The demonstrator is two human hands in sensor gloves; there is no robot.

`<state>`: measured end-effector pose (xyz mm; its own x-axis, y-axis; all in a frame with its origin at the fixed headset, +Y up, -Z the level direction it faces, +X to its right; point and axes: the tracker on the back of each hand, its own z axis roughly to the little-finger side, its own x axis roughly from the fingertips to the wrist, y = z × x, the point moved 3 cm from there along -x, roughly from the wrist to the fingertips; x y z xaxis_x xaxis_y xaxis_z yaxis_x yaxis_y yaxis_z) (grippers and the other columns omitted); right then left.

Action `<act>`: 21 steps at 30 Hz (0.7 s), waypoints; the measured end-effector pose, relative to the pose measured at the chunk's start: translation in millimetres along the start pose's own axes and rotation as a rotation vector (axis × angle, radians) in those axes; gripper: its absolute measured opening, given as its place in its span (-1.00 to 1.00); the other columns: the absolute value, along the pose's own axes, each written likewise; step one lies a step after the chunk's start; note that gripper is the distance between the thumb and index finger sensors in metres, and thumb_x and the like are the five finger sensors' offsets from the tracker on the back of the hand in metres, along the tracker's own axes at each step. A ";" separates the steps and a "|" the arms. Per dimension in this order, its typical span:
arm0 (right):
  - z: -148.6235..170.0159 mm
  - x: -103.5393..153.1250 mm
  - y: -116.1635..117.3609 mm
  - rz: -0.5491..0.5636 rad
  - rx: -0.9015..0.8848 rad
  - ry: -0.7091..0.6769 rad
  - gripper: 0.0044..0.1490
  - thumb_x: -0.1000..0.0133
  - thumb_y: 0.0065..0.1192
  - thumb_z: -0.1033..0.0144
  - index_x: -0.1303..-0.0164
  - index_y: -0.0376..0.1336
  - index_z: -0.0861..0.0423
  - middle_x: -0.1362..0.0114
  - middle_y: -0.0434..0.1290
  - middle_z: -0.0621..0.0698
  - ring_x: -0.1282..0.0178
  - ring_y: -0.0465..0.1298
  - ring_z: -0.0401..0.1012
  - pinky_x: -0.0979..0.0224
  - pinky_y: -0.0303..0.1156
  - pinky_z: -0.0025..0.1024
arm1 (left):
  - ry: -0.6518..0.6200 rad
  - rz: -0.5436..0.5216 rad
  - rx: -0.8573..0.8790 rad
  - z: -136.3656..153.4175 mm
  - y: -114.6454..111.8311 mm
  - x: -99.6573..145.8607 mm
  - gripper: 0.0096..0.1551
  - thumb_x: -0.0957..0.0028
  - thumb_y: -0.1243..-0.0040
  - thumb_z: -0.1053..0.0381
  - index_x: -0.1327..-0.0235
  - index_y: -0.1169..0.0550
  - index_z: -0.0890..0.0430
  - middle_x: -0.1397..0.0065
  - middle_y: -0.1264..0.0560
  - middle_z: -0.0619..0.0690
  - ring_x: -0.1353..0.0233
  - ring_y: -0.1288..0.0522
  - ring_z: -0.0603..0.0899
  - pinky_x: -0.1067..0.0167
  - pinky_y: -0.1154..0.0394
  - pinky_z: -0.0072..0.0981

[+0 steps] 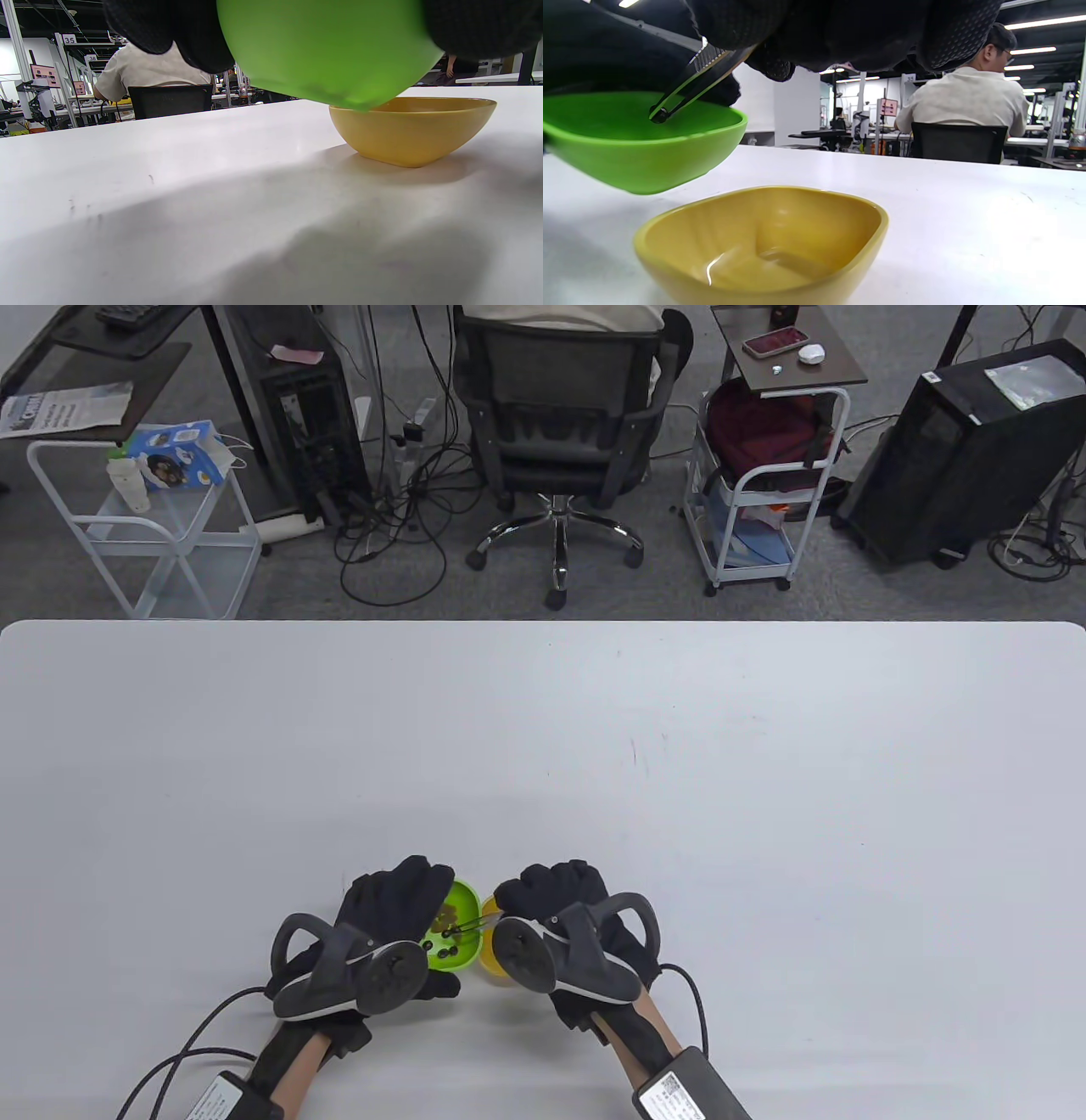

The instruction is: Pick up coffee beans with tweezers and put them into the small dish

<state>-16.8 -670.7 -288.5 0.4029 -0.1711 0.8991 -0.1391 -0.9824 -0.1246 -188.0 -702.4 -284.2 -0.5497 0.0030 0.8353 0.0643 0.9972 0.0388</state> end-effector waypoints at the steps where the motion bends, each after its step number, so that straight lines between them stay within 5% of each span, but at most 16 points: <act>1: 3.2 0.6 -1.0 0.002 -0.010 0.008 -0.49 -0.07 0.04 0.15 -0.22 0.31 -0.04 -0.11 0.47 -0.07 0.03 0.52 -0.13 -0.57 0.33 0.19 | 0.000 -0.001 -0.002 0.1 0.1 0.1 0.39 0.26 -0.16 -0.53 -0.76 -0.18 0.24 -0.78 -0.25 0.35 -0.54 -0.48 0.42 -0.49 -0.39 0.41; 21: 49.9 11.7 0.5 -0.013 -0.108 0.135 -0.49 -0.05 0.05 0.17 -0.21 0.32 -0.06 -0.12 0.47 -0.07 0.02 0.53 -0.12 -0.58 0.32 0.21 | -0.008 0.001 -0.010 -1.6 -0.1 0.4 0.38 0.26 -0.15 -0.53 -0.76 -0.19 0.23 -0.77 -0.25 0.35 -0.55 -0.48 0.42 -0.49 -0.38 0.41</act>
<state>32.9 -676.9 -299.0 0.2814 -0.1396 0.9494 -0.2343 -0.9694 -0.0731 -186.9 -702.7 -283.0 -0.5565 0.0047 0.8308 0.0734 0.9964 0.0435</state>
